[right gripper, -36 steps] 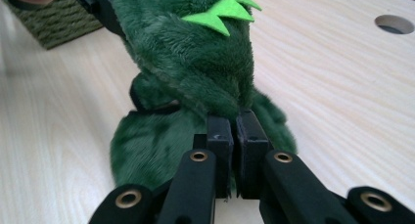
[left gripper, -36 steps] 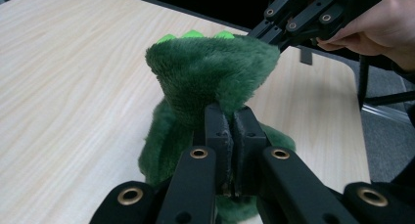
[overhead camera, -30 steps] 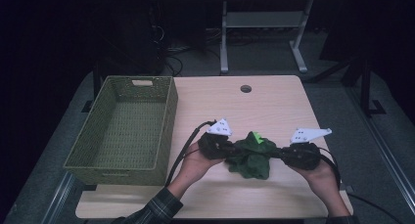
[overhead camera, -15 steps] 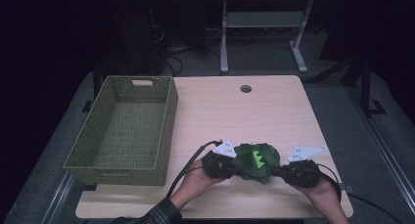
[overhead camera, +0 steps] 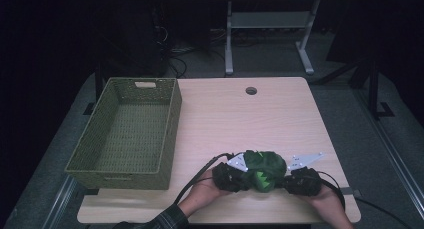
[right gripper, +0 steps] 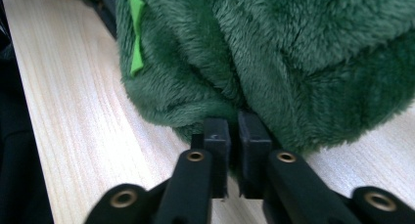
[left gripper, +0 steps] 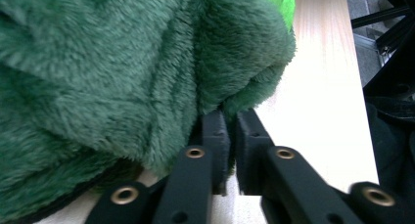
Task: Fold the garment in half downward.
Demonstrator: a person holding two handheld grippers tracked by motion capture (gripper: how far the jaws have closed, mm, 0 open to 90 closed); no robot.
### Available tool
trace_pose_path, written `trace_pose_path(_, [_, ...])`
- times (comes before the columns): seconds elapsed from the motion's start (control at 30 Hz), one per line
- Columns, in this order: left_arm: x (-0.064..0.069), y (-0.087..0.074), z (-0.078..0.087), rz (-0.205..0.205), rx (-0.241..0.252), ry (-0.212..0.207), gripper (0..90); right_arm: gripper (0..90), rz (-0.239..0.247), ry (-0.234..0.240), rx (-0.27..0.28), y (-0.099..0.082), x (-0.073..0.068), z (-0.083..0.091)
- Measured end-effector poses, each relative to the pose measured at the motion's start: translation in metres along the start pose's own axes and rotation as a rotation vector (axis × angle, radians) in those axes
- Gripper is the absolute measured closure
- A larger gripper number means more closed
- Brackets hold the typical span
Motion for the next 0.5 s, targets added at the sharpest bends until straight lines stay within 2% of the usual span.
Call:
trace_pose_path(0.07, [0.003, 0.001, 0.003, 0.003, 0.007, -0.003, 74.6, 74.5, -0.003, 0.002, 0.014, 0.0, 0.0, 0.002])
trace_pose_path(0.17, [0.007, 0.002, 0.009, -0.002, 0.014, 0.0, 66.2, 67.7, -0.011, -0.005, 0.027, 0.001, -0.002, 0.009])
trace_pose_path(0.33, [0.015, 0.003, 0.018, -0.006, 0.026, -0.001, 56.9, 60.0, -0.015, -0.007, 0.043, -0.002, -0.01, 0.018])
trace_pose_path(0.5, [0.024, 0.002, 0.027, -0.021, 0.033, 0.0, 52.3, 54.5, -0.002, -0.015, 0.054, -0.004, -0.018, 0.025])
Point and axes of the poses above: each handheld gripper's, and its own axes: z roughly backward along the jaws, y roughly out of its top, x roughly to its right, the point moved 3 cm from there along -z, roughly forward along the jaws, and after that the axes turned 9 degrees about z, right-handed, at the moved point
